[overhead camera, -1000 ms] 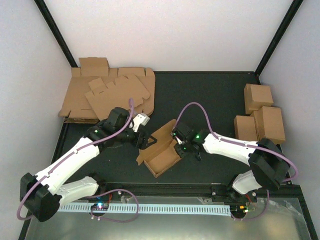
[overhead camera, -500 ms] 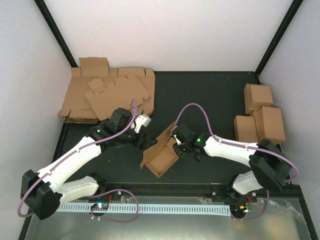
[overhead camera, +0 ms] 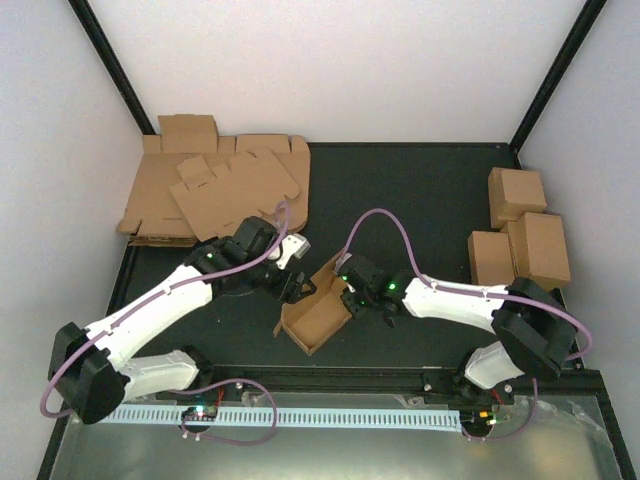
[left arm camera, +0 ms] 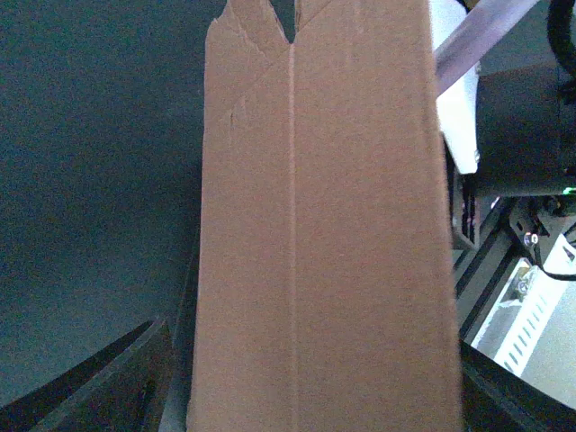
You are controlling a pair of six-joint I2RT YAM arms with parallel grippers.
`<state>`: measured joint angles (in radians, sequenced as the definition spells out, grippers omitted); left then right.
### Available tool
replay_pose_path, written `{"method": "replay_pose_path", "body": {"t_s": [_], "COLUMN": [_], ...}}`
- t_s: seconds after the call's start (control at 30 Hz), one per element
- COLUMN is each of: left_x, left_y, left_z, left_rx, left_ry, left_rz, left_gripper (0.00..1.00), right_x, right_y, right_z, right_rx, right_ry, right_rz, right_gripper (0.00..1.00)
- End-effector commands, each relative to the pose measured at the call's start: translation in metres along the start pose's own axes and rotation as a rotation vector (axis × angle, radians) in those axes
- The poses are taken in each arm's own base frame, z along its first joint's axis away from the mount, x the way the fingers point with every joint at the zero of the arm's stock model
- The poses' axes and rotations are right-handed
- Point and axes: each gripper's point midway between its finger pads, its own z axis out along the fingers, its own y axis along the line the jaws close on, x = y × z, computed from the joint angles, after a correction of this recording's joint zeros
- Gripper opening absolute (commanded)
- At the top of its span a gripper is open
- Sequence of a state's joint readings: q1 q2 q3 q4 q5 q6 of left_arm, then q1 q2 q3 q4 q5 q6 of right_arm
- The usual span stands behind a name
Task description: Fold the paper box
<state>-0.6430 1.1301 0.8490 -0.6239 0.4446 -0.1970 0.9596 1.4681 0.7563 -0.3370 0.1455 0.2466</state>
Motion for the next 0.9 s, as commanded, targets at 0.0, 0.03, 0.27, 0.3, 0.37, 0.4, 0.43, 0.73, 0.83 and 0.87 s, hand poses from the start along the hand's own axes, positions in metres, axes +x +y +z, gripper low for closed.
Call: {"method": "replay_pose_path", "body": {"t_s": [0.0,0.03,0.27,0.3,0.37,0.4,0.43,0.73,0.83,0.87], "left_x": [-0.009,-0.008,-0.004,-0.005,-0.005,-0.005,-0.005,-0.011,-0.008,-0.007], "left_y": [0.002,0.004,0.025,0.026,0.028,0.030,0.032,0.011,0.016,0.018], "left_z": [-0.011,-0.011,-0.011,-0.010,-0.009,-0.008,-0.008,-0.001,0.001,0.002], "left_rx": [-0.104,-0.125,-0.234,-0.235,-0.238,-0.243,-0.248,-0.110,-0.129,-0.138], "left_ry": [0.029,0.044,0.078,0.079,0.086,0.088,0.091,0.092,0.114,0.122], "left_rz": [0.019,0.013,-0.059,-0.065,-0.075,-0.079,-0.083,-0.007,0.002,0.002], "left_gripper": [0.69,0.65,0.29,0.26,0.21,0.18,0.16,0.01,0.02,0.02], "right_x": [-0.006,-0.006,-0.002,-0.002,-0.002,-0.003,-0.003,-0.002,0.001,0.001], "right_y": [-0.005,-0.005,-0.007,-0.006,-0.006,-0.006,-0.006,0.005,0.009,0.010], "right_z": [-0.003,-0.003,-0.005,-0.005,-0.006,-0.007,-0.008,-0.001,0.005,0.006], "right_rx": [0.035,0.035,0.037,0.035,0.035,0.036,0.041,0.037,0.031,0.032], "right_ry": [-0.050,-0.053,-0.055,-0.055,-0.055,-0.055,-0.055,-0.022,-0.005,-0.001], "right_rz": [0.014,0.013,0.008,0.007,0.011,0.012,0.012,-0.036,-0.040,-0.041], "right_gripper": [0.17,0.16,0.11,0.10,0.09,0.08,0.07,0.22,0.23,0.22]}}
